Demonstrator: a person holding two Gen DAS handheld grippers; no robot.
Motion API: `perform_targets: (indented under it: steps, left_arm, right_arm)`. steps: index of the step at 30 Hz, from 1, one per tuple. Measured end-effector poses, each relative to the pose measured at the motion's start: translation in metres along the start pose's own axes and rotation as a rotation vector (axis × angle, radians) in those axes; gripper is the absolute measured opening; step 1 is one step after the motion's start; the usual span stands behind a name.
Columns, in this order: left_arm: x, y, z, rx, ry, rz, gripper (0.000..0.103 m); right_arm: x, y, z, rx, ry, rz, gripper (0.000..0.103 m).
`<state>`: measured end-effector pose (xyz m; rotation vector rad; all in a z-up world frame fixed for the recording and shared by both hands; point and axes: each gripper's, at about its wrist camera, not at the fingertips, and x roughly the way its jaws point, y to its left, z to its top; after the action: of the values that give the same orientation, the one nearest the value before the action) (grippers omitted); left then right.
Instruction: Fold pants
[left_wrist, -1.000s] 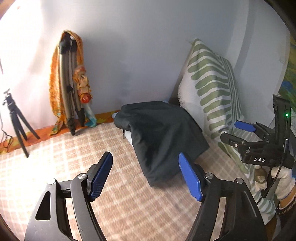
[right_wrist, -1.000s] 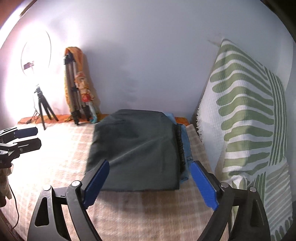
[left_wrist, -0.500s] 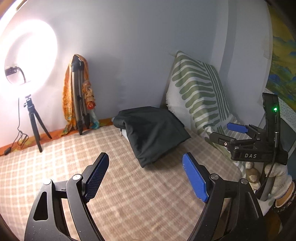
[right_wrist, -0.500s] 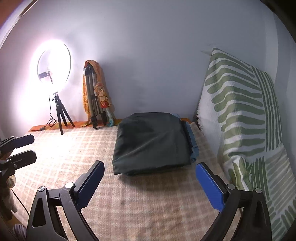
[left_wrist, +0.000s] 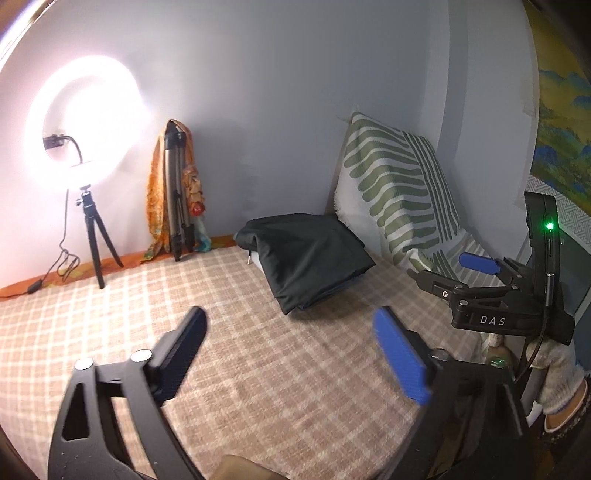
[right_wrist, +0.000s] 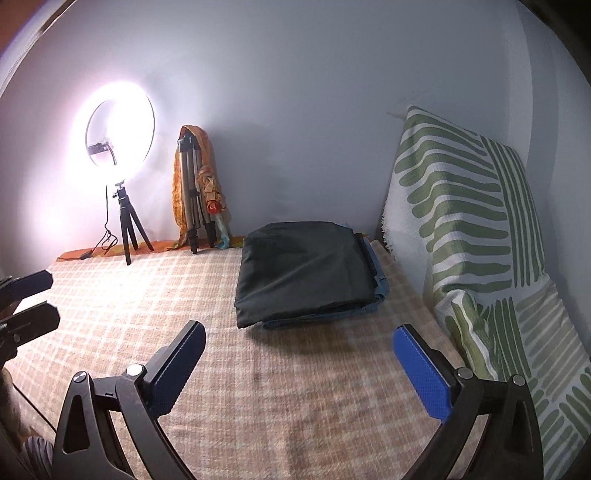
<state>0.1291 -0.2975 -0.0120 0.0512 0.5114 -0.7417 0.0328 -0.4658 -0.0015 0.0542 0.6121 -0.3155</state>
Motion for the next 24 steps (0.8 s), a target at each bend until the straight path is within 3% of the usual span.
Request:
perform_targets:
  steps: [2, 10, 24]
  left_arm:
    - [-0.004, -0.001, -0.005, -0.011, 0.001, 0.005, 0.102]
    - [-0.006, -0.004, -0.016, -0.014, 0.044, 0.031, 0.102]
    - [-0.008, -0.002, -0.018, -0.029, 0.041, 0.036, 0.102]
  right_arm:
    - [-0.004, 0.0, -0.006, 0.033, -0.007, 0.009, 0.103]
    - [-0.012, 0.002, -0.017, 0.092, -0.016, 0.02, 0.103]
    - [-0.014, -0.001, -0.023, 0.105, -0.008, 0.01, 0.103]
